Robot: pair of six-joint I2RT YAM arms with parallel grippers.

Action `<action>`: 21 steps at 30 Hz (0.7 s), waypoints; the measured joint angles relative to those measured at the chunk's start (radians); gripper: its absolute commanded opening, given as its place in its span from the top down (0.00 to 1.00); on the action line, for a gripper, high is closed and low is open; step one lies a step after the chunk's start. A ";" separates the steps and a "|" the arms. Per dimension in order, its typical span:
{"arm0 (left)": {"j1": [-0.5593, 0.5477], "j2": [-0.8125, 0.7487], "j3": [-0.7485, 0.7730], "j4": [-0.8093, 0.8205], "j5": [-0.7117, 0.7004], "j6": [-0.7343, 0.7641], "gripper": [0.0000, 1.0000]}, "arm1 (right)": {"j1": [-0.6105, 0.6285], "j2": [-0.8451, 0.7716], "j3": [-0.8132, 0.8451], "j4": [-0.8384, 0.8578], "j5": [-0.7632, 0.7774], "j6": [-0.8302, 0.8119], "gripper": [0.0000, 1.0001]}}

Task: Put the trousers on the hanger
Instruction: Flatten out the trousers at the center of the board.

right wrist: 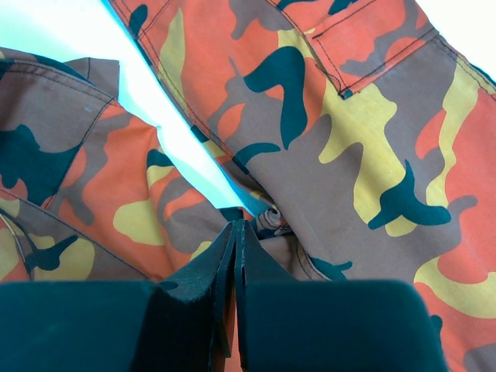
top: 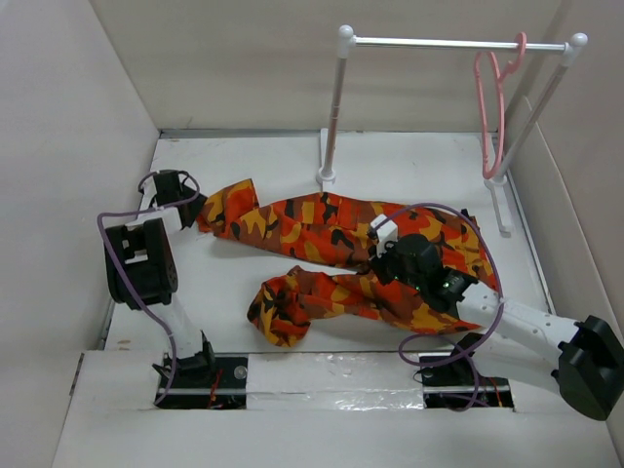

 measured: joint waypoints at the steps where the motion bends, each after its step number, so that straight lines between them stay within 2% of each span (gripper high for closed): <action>1: 0.000 0.011 0.006 0.005 0.008 -0.001 0.58 | 0.000 0.000 0.000 -0.001 0.000 0.000 0.94; 3: -0.001 0.030 0.021 0.014 0.019 -0.003 0.59 | 0.000 0.000 0.000 -0.001 0.000 0.000 0.94; 4: -0.001 0.040 0.027 0.020 0.023 -0.004 0.65 | 0.000 0.000 0.000 -0.001 0.000 0.000 0.94; 6: -0.001 0.053 0.035 0.029 0.029 -0.011 0.83 | 0.000 0.001 0.000 -0.001 0.000 0.000 0.94; 7: -0.001 0.058 0.038 0.034 0.032 -0.011 1.00 | 0.000 0.001 0.000 -0.001 0.000 0.000 0.94; 11: -0.001 0.060 0.057 0.036 0.048 -0.015 1.00 | 0.000 0.002 0.000 0.000 0.000 0.001 0.94; 15: -0.032 0.035 0.160 -0.019 0.031 -0.005 1.00 | 0.000 0.011 0.000 0.002 0.004 0.001 0.94; 17: -0.074 -0.031 0.225 -0.055 -0.016 0.018 1.00 | 0.000 0.022 0.000 0.002 0.006 0.001 0.94; 21: -0.193 -0.264 0.277 -0.043 -0.149 0.098 1.00 | 0.000 0.035 0.000 0.002 0.006 0.001 0.94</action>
